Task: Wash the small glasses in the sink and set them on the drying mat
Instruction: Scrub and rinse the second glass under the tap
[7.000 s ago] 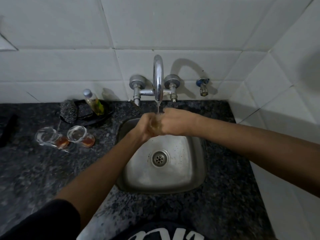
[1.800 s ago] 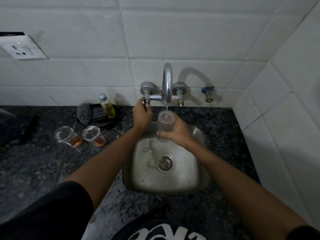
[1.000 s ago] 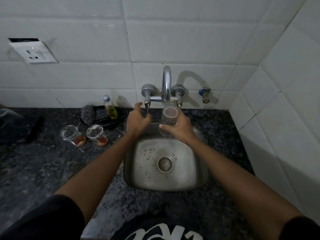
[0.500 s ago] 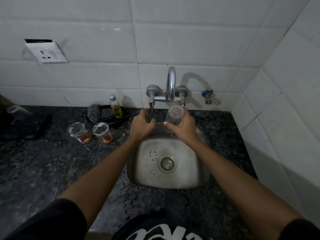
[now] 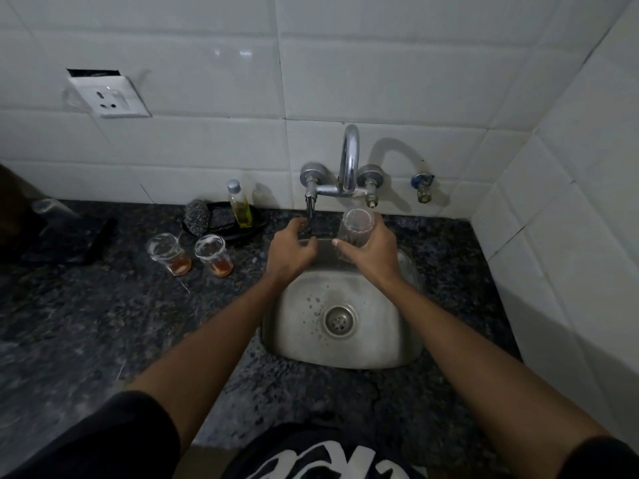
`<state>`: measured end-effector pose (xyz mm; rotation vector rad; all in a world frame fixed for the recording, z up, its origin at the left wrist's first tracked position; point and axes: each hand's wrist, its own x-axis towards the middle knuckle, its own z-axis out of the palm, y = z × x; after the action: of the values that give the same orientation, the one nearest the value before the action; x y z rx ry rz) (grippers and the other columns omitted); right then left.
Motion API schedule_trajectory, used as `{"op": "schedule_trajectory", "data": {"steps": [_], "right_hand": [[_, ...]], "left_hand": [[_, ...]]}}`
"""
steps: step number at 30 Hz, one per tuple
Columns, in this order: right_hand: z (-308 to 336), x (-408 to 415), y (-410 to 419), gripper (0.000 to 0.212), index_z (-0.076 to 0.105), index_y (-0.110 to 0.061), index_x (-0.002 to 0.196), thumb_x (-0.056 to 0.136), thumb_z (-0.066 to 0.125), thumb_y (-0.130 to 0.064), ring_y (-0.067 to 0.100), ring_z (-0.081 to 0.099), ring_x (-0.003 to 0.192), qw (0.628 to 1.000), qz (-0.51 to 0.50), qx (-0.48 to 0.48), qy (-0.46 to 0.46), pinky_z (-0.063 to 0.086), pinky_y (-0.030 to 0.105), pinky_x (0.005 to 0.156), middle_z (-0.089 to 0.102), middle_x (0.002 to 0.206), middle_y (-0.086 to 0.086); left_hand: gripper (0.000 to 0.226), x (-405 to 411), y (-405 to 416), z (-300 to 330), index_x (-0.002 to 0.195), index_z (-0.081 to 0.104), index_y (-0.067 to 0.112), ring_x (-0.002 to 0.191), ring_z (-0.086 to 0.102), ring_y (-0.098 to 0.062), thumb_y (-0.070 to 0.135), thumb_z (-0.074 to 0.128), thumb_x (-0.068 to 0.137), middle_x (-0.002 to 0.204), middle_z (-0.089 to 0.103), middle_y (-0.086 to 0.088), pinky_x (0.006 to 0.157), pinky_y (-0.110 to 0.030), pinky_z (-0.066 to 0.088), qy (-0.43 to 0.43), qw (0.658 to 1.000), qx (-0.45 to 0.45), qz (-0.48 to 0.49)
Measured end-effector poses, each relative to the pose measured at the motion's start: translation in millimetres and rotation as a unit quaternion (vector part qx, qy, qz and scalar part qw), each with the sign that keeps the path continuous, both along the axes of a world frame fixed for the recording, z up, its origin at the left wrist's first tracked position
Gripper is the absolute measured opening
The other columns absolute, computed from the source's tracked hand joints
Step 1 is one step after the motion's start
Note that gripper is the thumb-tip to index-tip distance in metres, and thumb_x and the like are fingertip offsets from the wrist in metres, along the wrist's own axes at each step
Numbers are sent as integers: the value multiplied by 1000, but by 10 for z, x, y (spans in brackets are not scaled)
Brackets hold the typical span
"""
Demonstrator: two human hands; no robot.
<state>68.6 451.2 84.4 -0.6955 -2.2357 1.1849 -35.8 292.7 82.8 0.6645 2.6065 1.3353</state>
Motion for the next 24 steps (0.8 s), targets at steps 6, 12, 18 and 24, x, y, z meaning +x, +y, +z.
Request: {"op": "schedule_trajectory", "data": {"steps": [6, 12, 18, 24], "right_hand": [[14, 24, 24, 84, 59, -17, 137, 66, 98, -40, 13, 68, 113, 1000, -2, 3, 5, 57, 31, 97, 71, 123, -3], [28, 18, -42, 69, 66, -21, 119, 63, 99, -42, 13, 67, 103, 1000, 25, 5, 10, 58, 36, 91, 70, 113, -4], [220, -243, -482, 63, 69, -24, 119, 65, 99, -38, 5, 69, 103, 988, 146, -14, 43, 56, 25, 90, 73, 111, -8], [398, -940, -1299, 61, 68, -22, 117, 66, 99, -36, 7, 70, 102, 971, 231, -24, 55, 57, 26, 90, 74, 110, -5]], "left_hand": [[64, 53, -40, 24, 144, 59, 10, 125, 67, -27, 34, 66, 86, 135, 70, -15, 105, -40, 55, 0, 1000, -4, 2], [63, 75, -250, -14, 141, 61, 13, 117, 71, -24, 41, 64, 85, 129, 74, -10, 99, -37, 57, 23, 1000, -6, 20], [52, 2, -832, 18, 135, 66, 12, 103, 72, -21, 38, 64, 90, 122, 75, -7, 89, -34, 57, 63, 992, 10, 113], [35, -250, -1817, -5, 124, 72, 16, 94, 71, -7, 31, 69, 92, 106, 75, 8, 82, -27, 56, 45, 972, 15, 229]]}}
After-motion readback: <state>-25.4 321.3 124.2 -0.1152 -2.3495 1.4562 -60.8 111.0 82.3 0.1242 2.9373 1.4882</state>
